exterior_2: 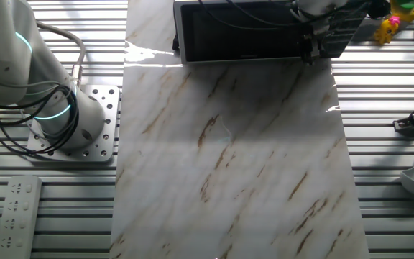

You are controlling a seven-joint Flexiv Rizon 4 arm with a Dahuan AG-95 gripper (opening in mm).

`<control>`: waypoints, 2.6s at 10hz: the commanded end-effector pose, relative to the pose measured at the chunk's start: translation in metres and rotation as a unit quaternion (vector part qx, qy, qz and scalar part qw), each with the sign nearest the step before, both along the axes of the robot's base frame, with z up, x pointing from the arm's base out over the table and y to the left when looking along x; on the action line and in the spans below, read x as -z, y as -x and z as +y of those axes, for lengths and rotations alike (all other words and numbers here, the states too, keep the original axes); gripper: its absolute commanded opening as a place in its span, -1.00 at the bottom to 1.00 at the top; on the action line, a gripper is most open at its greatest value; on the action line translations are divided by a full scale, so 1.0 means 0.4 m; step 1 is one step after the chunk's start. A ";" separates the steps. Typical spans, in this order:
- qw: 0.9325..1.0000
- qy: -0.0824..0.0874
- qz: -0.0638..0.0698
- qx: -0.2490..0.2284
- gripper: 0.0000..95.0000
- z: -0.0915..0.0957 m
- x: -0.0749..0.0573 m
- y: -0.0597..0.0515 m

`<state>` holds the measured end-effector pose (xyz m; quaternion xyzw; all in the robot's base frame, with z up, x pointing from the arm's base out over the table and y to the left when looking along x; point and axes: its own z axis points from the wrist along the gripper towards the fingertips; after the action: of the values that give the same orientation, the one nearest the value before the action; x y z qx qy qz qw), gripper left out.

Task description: Open the microwave door

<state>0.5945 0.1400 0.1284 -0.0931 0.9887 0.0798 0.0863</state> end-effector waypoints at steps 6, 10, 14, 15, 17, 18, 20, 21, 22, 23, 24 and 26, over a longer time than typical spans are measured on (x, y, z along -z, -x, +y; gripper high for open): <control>1.000 0.007 -0.003 -0.013 -0.20 -0.024 -0.018 0.004; 1.000 -0.019 -0.021 0.008 -0.20 -0.024 -0.018 0.004; 0.999 -0.031 -0.028 0.017 -0.20 -0.024 -0.018 0.004; 0.999 -0.040 -0.028 0.019 -0.20 -0.016 -0.024 -0.011; 0.999 -0.041 -0.024 0.022 -0.20 -0.005 -0.030 -0.034; 0.999 -0.042 -0.024 0.021 -0.20 0.001 -0.028 -0.051; 0.998 -0.048 -0.020 0.021 -0.20 0.013 -0.030 -0.068; 0.998 -0.049 -0.015 0.020 -0.20 0.013 -0.032 -0.069; 0.999 -0.041 -0.017 0.015 -0.20 0.009 -0.026 -0.070; 0.999 -0.037 -0.024 -0.002 -0.20 -0.002 -0.012 -0.073; 0.999 -0.039 -0.025 -0.007 -0.20 -0.009 -0.009 -0.072; 0.999 -0.035 -0.016 -0.025 -0.20 -0.033 -0.018 -0.061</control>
<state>0.6200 0.1302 0.1319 -0.1097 0.9811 0.1148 0.1105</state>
